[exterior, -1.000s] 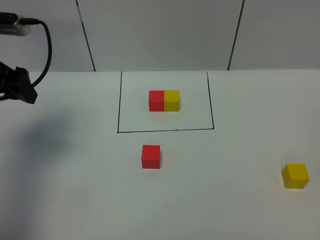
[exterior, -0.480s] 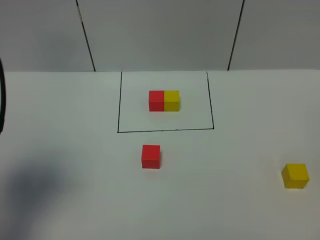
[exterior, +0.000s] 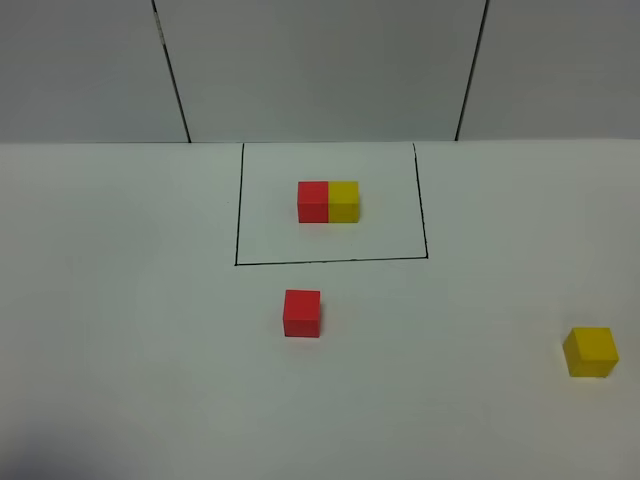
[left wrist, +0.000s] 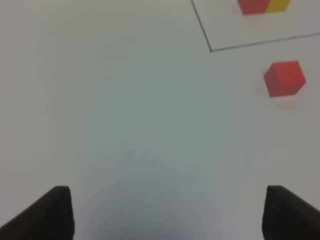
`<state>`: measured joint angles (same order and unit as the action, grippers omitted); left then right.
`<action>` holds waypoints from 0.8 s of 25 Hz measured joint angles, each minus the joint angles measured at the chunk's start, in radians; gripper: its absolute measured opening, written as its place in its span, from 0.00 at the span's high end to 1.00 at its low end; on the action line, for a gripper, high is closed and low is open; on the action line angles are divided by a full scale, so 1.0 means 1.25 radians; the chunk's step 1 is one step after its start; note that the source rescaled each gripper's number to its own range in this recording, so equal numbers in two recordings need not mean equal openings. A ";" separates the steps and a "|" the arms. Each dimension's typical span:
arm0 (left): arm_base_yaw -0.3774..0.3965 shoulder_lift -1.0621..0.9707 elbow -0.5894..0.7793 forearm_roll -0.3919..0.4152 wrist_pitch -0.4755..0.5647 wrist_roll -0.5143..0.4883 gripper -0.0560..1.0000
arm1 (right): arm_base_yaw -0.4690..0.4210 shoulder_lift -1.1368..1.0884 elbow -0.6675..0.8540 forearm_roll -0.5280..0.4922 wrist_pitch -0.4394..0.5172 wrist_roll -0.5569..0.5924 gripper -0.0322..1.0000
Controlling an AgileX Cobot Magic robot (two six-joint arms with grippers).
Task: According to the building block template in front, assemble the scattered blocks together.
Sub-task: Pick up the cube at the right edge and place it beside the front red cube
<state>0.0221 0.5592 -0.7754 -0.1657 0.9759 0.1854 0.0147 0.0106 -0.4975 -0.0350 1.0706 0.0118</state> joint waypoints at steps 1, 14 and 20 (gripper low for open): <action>0.000 -0.026 0.013 0.008 0.022 -0.007 0.25 | 0.000 0.000 0.000 0.000 0.000 0.000 0.97; 0.000 -0.331 0.183 0.028 0.072 -0.016 0.25 | 0.000 0.000 0.000 0.000 0.000 0.000 0.97; 0.000 -0.433 0.214 0.028 0.065 -0.016 0.26 | 0.000 0.000 0.000 0.000 0.000 0.000 0.97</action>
<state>0.0221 0.0178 -0.5080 -0.1313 1.0576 0.1658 0.0147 0.0106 -0.4975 -0.0350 1.0706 0.0118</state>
